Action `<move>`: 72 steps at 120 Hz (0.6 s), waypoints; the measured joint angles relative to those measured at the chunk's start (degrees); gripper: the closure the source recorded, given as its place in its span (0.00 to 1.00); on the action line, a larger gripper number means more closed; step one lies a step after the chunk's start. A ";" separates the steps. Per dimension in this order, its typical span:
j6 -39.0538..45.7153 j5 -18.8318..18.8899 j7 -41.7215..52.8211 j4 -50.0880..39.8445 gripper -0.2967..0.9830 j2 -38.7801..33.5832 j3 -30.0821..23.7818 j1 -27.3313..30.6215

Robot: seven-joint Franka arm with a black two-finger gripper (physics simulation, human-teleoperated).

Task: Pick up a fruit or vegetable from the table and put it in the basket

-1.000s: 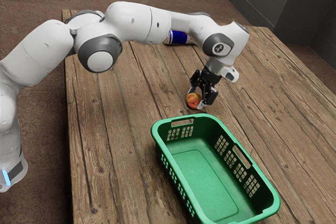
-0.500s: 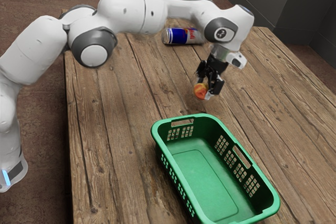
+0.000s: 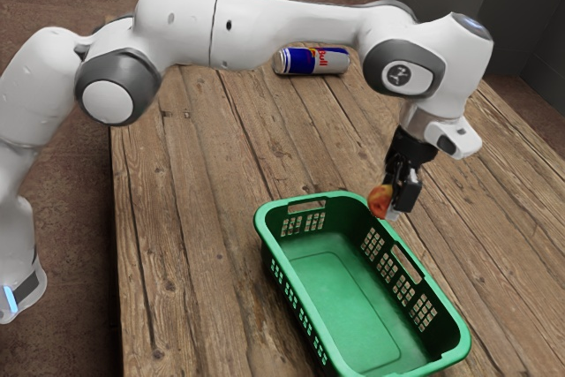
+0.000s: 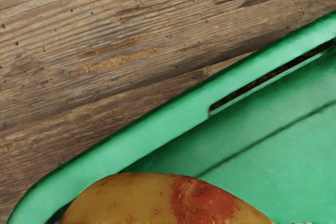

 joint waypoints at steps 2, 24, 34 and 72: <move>0.00 0.01 0.01 0.01 0.47 -0.04 0.00 -0.83; 0.15 0.08 0.13 0.04 0.48 0.19 -0.07 -7.26; 0.34 0.10 0.16 0.04 0.47 0.55 -0.09 -8.98; 0.53 0.01 0.14 0.00 0.32 0.82 0.03 -9.79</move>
